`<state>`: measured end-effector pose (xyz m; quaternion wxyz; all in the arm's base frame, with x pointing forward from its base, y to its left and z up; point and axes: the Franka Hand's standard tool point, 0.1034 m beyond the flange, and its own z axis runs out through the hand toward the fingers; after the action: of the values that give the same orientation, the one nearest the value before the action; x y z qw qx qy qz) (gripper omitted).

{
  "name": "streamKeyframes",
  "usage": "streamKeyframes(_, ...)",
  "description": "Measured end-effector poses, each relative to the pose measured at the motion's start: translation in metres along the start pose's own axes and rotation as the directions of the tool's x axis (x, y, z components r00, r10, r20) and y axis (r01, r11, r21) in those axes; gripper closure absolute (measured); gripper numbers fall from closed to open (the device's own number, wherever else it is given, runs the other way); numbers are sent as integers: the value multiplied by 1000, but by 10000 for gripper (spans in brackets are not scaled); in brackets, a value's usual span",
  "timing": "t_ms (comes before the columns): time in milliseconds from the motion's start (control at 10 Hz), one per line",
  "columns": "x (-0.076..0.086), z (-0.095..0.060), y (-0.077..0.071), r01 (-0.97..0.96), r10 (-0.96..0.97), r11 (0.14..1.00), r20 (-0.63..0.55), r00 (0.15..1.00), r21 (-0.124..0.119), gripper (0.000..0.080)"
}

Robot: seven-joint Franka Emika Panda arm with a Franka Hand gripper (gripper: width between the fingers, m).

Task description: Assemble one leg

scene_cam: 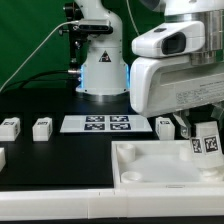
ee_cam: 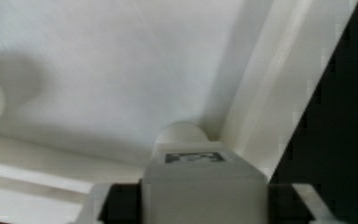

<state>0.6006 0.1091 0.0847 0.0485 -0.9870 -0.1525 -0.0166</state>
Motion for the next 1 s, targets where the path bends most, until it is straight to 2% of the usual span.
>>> streamKeyframes(500, 1, 1, 0, -39, 39, 999, 11, 999, 3, 506)
streamKeyframes(700, 1, 2, -4, -286, 285, 958, 13, 958, 20, 506)
streamKeyframes(800, 2, 2, -6, -373, 373, 928, 15, 928, 21, 506)
streamKeyframes(1000, 1, 0, 2, -581, 580, 814, 15, 814, 13, 505)
